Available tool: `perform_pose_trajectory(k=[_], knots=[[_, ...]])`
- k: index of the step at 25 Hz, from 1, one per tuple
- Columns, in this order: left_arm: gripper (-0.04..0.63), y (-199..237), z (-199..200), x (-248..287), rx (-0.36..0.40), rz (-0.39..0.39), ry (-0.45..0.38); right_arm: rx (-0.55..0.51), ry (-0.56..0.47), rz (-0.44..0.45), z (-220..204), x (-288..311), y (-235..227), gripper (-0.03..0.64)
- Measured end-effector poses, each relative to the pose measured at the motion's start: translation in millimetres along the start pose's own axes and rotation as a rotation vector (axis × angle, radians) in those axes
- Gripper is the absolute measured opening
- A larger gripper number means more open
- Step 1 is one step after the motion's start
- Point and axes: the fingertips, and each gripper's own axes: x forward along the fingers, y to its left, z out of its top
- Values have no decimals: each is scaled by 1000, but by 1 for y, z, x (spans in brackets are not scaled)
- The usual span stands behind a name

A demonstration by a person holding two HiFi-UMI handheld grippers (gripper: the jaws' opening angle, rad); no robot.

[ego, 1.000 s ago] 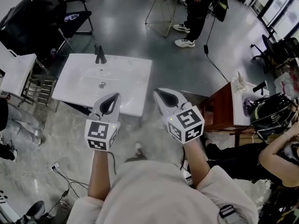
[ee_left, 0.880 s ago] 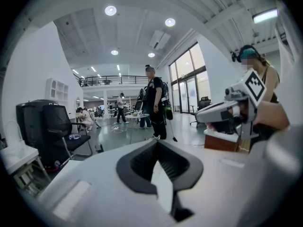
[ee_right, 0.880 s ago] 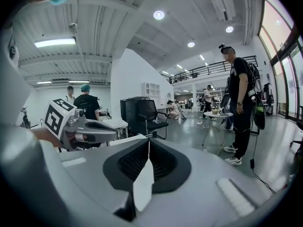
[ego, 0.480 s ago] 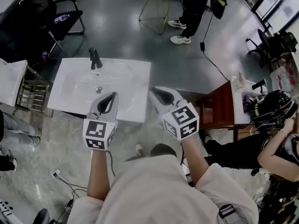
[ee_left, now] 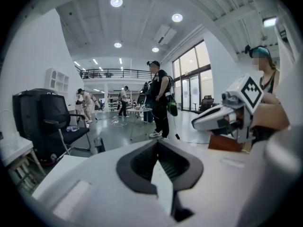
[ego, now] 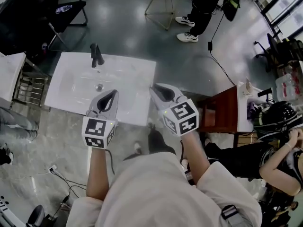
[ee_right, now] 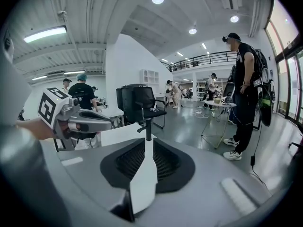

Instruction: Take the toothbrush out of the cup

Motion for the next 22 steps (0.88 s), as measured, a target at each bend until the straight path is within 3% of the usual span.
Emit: perform_pose_trajectory(k=[22], knots=[[2,49,-39,95,-113,105,115,-5,173,194,-46,136,-77,78]])
